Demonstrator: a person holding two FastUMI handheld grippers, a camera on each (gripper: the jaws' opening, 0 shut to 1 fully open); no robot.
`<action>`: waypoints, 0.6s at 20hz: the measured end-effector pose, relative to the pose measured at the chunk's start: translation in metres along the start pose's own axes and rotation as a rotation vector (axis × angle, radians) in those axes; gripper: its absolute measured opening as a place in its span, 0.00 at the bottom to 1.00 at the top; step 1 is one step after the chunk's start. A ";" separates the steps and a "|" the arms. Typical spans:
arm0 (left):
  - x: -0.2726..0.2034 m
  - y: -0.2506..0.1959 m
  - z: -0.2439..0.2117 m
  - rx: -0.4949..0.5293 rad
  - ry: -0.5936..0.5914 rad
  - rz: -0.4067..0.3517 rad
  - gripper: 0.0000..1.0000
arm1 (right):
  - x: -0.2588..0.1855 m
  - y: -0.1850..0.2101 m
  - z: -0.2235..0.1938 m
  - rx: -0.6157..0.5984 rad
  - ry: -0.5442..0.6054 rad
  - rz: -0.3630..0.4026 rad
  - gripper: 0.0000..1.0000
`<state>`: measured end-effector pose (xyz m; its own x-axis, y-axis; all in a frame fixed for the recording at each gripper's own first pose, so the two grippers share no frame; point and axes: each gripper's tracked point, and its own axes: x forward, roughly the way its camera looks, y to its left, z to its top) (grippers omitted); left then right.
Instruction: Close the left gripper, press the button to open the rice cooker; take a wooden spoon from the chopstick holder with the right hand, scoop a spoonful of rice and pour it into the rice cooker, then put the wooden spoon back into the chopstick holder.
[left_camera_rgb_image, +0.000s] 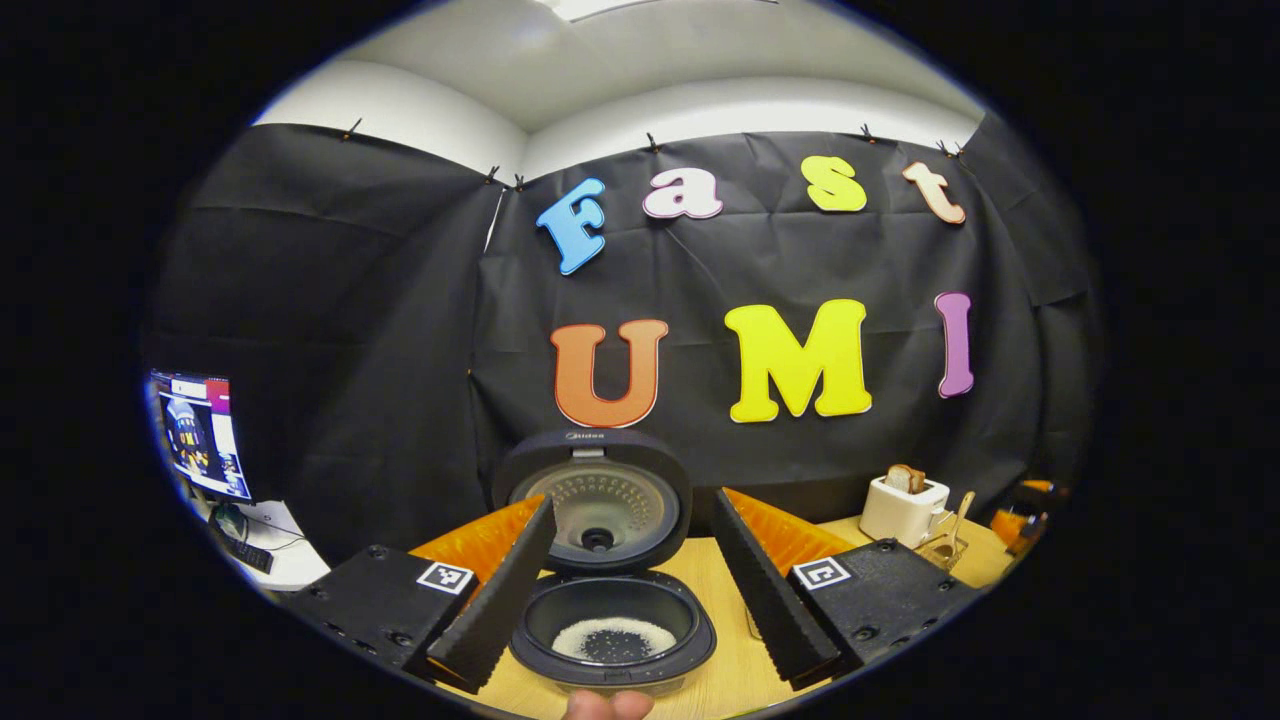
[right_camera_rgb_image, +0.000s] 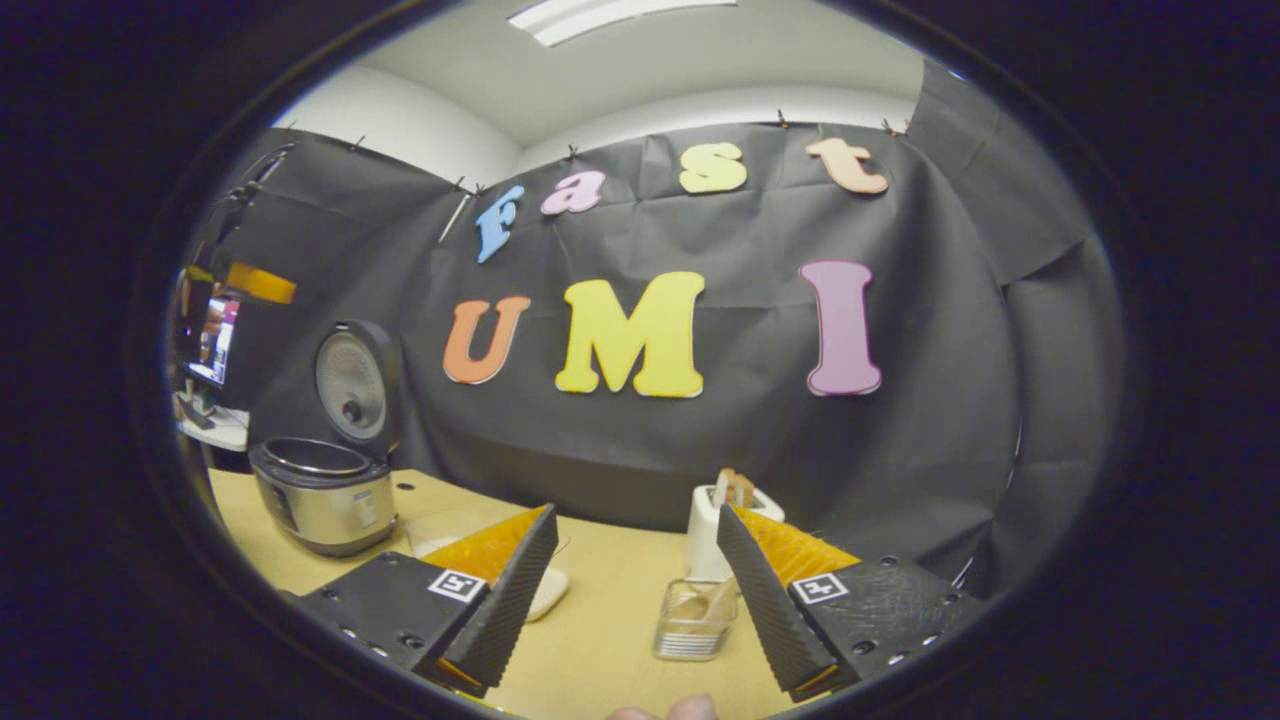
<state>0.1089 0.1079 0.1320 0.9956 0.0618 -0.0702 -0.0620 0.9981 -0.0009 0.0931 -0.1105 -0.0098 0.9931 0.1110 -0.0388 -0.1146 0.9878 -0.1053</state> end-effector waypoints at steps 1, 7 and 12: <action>0.013 0.004 0.010 -0.005 0.005 0.011 1.00 | -0.004 -0.001 -0.011 0.004 0.006 -0.003 0.95; 0.088 0.021 0.029 -0.023 0.134 0.053 0.99 | -0.043 -0.003 -0.038 0.014 0.001 -0.028 0.94; 0.138 0.037 0.020 -0.090 0.244 0.070 1.00 | -0.066 -0.001 -0.058 0.022 0.002 -0.059 0.96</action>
<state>0.2452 0.1531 0.1422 0.9429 0.1170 -0.3118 -0.1473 0.9862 -0.0752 0.0260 -0.1252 -0.0652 0.9980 0.0521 -0.0355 -0.0550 0.9948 -0.0853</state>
